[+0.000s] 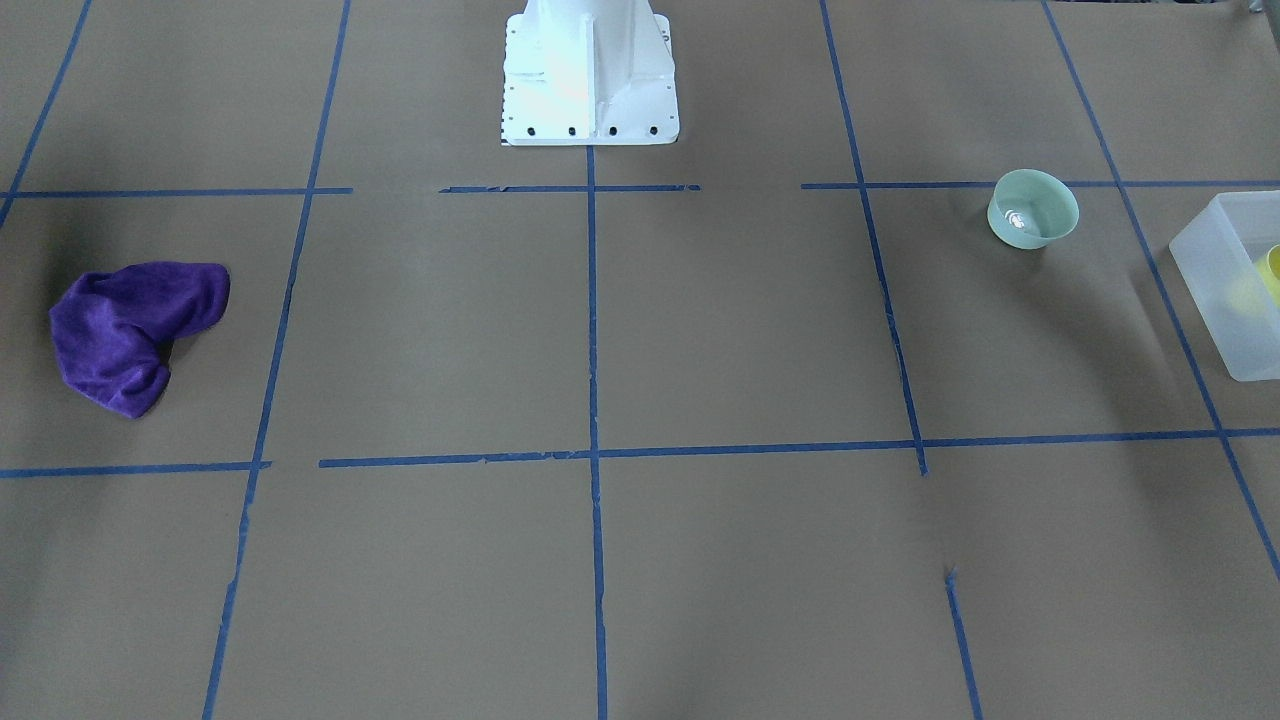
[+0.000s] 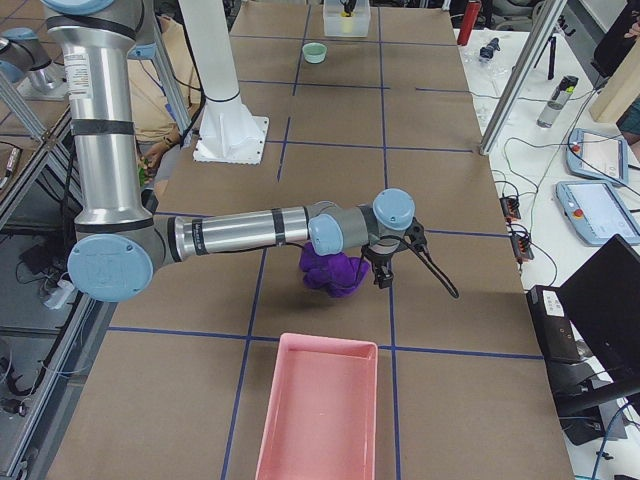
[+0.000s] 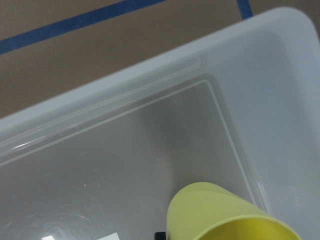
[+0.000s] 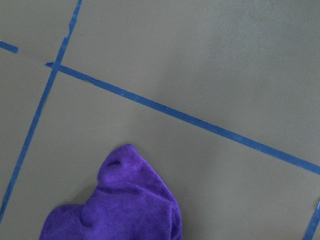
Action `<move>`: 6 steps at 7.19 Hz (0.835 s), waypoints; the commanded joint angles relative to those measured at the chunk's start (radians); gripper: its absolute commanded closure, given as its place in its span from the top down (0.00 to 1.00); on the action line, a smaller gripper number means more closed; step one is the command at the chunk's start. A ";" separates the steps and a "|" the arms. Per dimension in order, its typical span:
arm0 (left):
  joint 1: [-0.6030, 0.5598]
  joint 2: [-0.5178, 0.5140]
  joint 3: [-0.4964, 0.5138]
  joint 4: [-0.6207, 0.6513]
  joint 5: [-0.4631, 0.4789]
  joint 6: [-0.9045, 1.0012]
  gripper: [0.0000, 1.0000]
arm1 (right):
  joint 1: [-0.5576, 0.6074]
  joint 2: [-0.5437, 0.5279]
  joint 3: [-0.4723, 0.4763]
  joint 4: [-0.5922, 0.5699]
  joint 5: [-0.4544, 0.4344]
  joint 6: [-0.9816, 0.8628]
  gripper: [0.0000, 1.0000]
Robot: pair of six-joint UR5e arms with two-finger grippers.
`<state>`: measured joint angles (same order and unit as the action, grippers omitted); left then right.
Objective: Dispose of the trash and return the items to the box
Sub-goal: 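Release the yellow cup in the bin while the right gripper reaches for the cloth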
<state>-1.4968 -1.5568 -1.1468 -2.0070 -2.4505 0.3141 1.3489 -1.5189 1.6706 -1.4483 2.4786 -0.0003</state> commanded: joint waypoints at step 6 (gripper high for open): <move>-0.145 0.083 -0.484 0.143 0.113 -0.186 1.00 | -0.305 -0.141 0.209 0.096 -0.198 0.547 1.00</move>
<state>-1.6290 -1.4757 -1.5275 -1.9283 -2.4053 0.2137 1.1358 -1.6362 1.8753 -1.4049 2.3877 0.4781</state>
